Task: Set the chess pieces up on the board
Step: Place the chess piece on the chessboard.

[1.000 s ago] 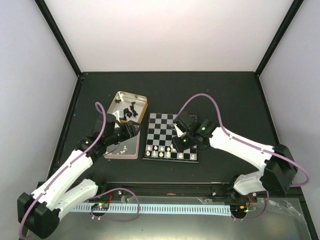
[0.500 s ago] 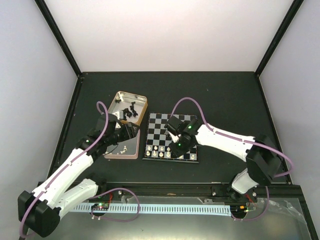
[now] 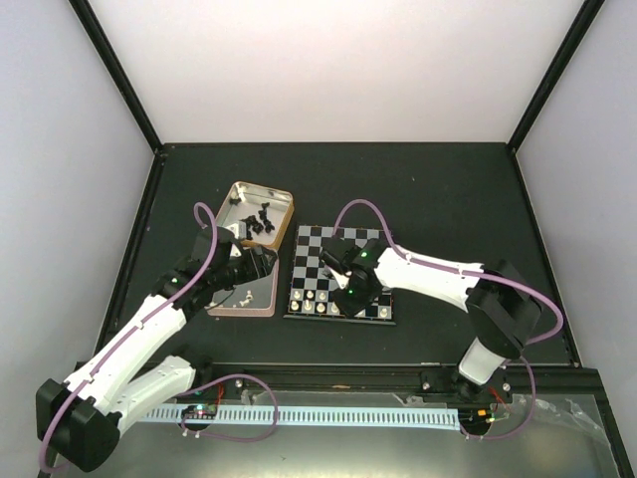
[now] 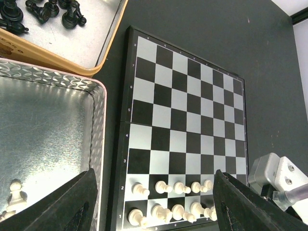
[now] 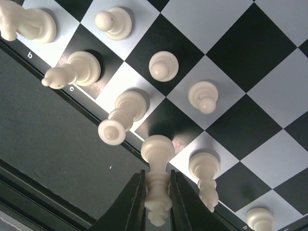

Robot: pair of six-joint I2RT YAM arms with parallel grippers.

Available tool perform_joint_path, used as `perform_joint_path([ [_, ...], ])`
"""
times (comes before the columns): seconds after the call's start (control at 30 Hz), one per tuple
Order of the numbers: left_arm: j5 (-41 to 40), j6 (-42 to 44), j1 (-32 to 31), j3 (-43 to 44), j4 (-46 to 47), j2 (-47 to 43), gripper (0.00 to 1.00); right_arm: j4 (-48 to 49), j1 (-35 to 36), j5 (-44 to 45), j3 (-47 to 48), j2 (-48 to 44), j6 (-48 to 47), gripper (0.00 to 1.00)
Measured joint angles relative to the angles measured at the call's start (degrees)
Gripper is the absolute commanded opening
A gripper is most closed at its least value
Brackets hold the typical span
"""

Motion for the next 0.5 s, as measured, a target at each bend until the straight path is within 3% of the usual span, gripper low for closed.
perform_joint_path([
  [0.5,0.1,0.2,0.6,0.6,0.0,0.4,0.68,0.5,0.0,1.5,1.2,2.8,-1.1,0.22],
])
